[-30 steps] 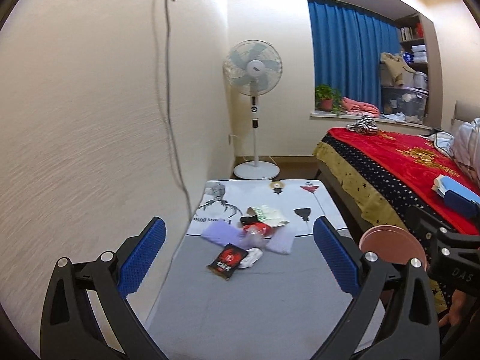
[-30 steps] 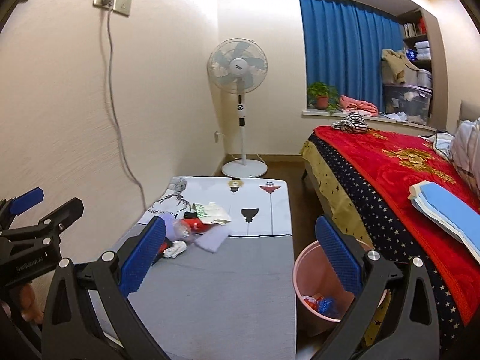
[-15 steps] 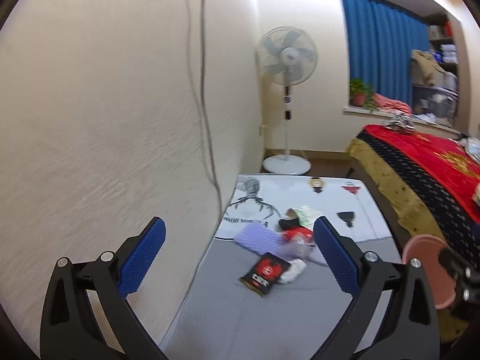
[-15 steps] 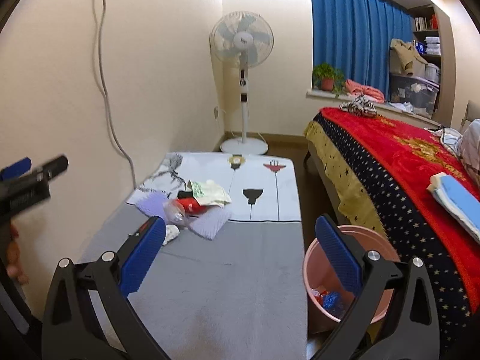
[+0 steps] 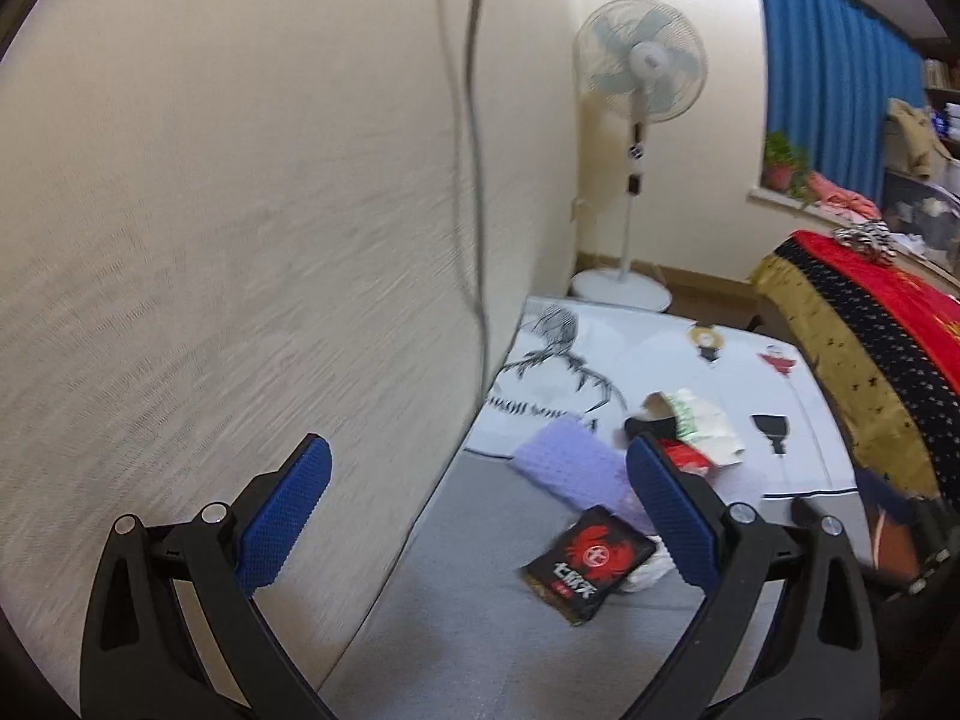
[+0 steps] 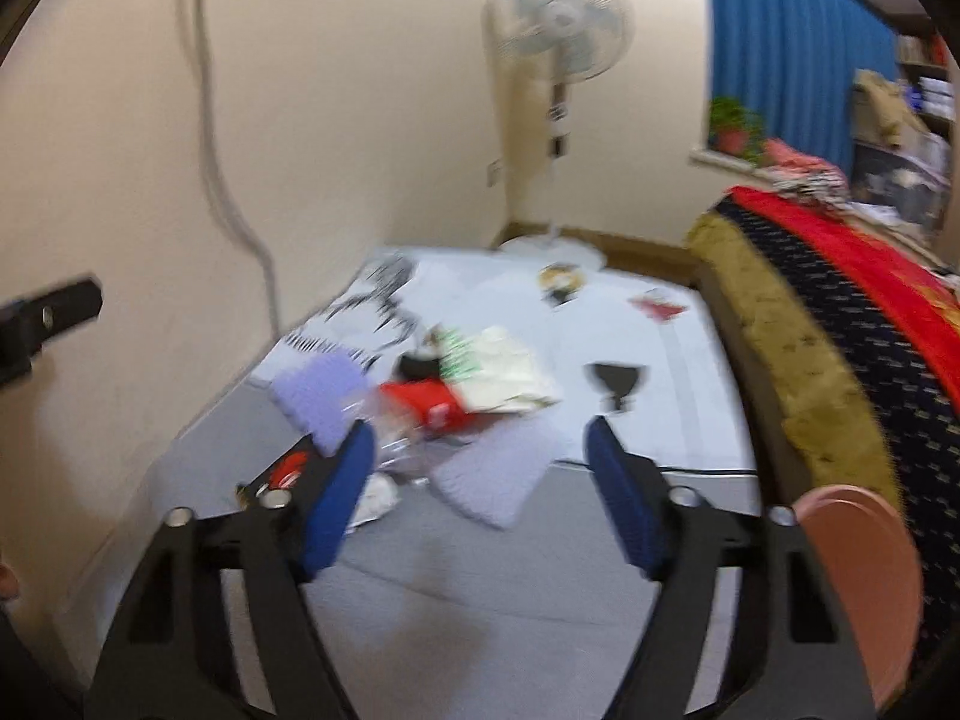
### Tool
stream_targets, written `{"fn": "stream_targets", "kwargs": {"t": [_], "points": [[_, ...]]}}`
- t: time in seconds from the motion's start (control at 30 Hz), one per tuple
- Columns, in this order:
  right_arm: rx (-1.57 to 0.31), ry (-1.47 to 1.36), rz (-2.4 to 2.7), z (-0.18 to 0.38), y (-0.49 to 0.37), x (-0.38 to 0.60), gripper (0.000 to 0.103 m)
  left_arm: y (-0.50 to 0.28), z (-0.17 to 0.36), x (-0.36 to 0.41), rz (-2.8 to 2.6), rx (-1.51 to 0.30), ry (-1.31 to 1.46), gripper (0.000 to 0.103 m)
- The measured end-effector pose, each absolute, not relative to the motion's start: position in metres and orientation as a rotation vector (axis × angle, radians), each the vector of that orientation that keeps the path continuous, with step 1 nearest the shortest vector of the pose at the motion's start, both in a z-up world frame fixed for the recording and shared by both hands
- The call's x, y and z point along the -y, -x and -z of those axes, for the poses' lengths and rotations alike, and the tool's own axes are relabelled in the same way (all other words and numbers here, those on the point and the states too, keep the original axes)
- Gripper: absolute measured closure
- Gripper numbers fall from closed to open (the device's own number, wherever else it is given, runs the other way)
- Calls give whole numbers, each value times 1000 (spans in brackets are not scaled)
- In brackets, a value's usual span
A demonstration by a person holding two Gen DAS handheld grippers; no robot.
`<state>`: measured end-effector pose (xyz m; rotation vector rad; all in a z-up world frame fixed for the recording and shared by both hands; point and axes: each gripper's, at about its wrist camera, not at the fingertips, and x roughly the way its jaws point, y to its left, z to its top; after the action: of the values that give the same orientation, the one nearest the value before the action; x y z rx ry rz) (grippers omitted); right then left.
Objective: Collect trash
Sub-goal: 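Move the right gripper back to the table and grasp the clear plastic bag, then lift the clear plastic bag with the right gripper while the left reaches the black crab-logo packet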
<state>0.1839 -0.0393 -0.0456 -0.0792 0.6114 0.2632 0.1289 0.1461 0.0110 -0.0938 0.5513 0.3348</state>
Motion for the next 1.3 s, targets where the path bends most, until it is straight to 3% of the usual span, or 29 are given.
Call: {"fn": "stream_targets", "kwargs": {"t": [0.3, 0.43, 0.5, 0.53, 0.63, 1.07, 1.3], "points": [[-604, 93, -339, 84, -214, -9, 39, -144, -1, -156, -339, -568, 125, 7], [-601, 98, -340, 94, -223, -15, 54, -144, -1, -158, -346, -565, 112, 7], [-601, 105, -350, 97, -225, -17, 68, -144, -1, -156, -338, -567, 105, 7], [-606, 105, -369, 99, -227, -18, 84, -144, -1, -156, -338, -568, 105, 7], [-602, 100, -402, 99, -222, -16, 91, -146, -1, -157, -340, -569, 111, 7], [-520, 73, -359, 31, -189, 35, 93, -145, 8, -140, -210, -487, 114, 7], [-528, 110, -284, 6, -168, 89, 93, -165, 52, -124, -141, -543, 121, 7]]}}
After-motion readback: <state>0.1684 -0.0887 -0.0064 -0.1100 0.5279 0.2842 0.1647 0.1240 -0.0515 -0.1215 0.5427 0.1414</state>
